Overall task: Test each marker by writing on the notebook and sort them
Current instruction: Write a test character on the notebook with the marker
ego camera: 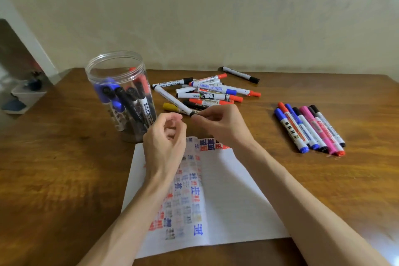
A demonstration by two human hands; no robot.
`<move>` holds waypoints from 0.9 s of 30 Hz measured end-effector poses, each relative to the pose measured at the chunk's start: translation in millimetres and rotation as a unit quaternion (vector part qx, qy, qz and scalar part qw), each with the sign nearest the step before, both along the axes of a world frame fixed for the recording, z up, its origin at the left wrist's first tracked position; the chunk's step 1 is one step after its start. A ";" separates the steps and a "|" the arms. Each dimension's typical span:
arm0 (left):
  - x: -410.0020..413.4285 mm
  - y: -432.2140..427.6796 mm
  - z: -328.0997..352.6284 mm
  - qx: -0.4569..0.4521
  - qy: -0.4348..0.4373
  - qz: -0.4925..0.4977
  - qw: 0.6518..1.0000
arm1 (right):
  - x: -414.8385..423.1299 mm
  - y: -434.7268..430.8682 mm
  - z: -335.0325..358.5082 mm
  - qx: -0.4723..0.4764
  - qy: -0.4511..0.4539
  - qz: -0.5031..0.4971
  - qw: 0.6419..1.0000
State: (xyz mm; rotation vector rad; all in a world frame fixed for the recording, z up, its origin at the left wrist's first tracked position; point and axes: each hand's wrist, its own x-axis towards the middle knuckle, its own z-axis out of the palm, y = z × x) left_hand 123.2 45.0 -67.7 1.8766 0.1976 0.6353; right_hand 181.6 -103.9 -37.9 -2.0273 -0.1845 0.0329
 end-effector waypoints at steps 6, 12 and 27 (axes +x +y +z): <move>0.6 -7.4 5.0 0.085 0.020 -0.111 0.990 | -33.1 -33.9 -2.5 -0.003 0.013 0.081 0.997; -2.5 -6.8 7.7 0.117 0.005 -0.172 0.978 | -37.3 -50.2 3.3 0.014 -0.017 0.105 0.994; -8.4 -9.3 5.2 0.232 0.000 -0.245 0.941 | -42.0 -53.8 -3.7 0.163 -0.028 0.023 0.986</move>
